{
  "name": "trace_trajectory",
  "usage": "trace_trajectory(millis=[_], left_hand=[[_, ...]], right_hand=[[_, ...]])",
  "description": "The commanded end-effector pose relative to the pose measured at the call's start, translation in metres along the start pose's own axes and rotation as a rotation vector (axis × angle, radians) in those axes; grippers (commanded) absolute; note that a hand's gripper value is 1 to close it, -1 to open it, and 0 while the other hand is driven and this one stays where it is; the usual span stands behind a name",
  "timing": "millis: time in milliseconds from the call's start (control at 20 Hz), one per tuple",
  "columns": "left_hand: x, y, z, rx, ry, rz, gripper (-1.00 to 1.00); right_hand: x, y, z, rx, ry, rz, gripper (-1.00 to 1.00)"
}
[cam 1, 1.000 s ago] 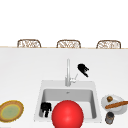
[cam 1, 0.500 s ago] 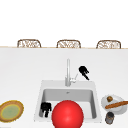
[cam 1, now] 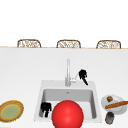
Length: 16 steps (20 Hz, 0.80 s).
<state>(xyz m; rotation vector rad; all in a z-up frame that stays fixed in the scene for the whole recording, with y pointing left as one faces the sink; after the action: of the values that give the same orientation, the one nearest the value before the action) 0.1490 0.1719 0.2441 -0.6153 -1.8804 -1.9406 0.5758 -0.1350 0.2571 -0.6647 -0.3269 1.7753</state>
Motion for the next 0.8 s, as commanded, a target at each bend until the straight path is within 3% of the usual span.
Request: trace_trajectory(millis=[0, 150, 300, 350, 450, 550, 750], left_hand=[[0.0, 0.0, 0.0, 0.0, 0.0, 0.0, 0.0], [0.0, 0.0, 0.0, 0.0, 0.0, 0.0, 0.0], [0.0, 0.0, 0.0, 0.0, 0.0, 0.0, 0.0], [0.0, 0.0, 0.0, 0.0, 0.0, 0.0, 0.0], [0.0, 0.0, 0.0, 0.0, 0.0, 0.0, 0.0], [0.0, 0.0, 0.0, 0.0, 0.0, 0.0, 0.0], [0.0, 0.0, 0.0, 0.0, 0.0, 0.0, 0.0]], right_hand=[[0.003, 0.018, 0.011, -0.019, -0.091, -0.084, -1.0], [0.004, 0.036, 0.02, -0.035, -0.15, -0.115, -1.0], [0.005, 0.045, 0.027, -0.048, -0.182, -0.183, -1.0], [0.003, 0.046, 0.027, -0.033, -0.2, -0.161, -1.0], [0.005, 0.041, 0.023, -0.018, -0.154, -0.108, -1.0], [0.005, 0.046, 0.024, -0.016, -0.158, -0.115, -1.0], [-0.009, 0.066, 0.042, -0.153, -0.175, -0.139, -1.0]])
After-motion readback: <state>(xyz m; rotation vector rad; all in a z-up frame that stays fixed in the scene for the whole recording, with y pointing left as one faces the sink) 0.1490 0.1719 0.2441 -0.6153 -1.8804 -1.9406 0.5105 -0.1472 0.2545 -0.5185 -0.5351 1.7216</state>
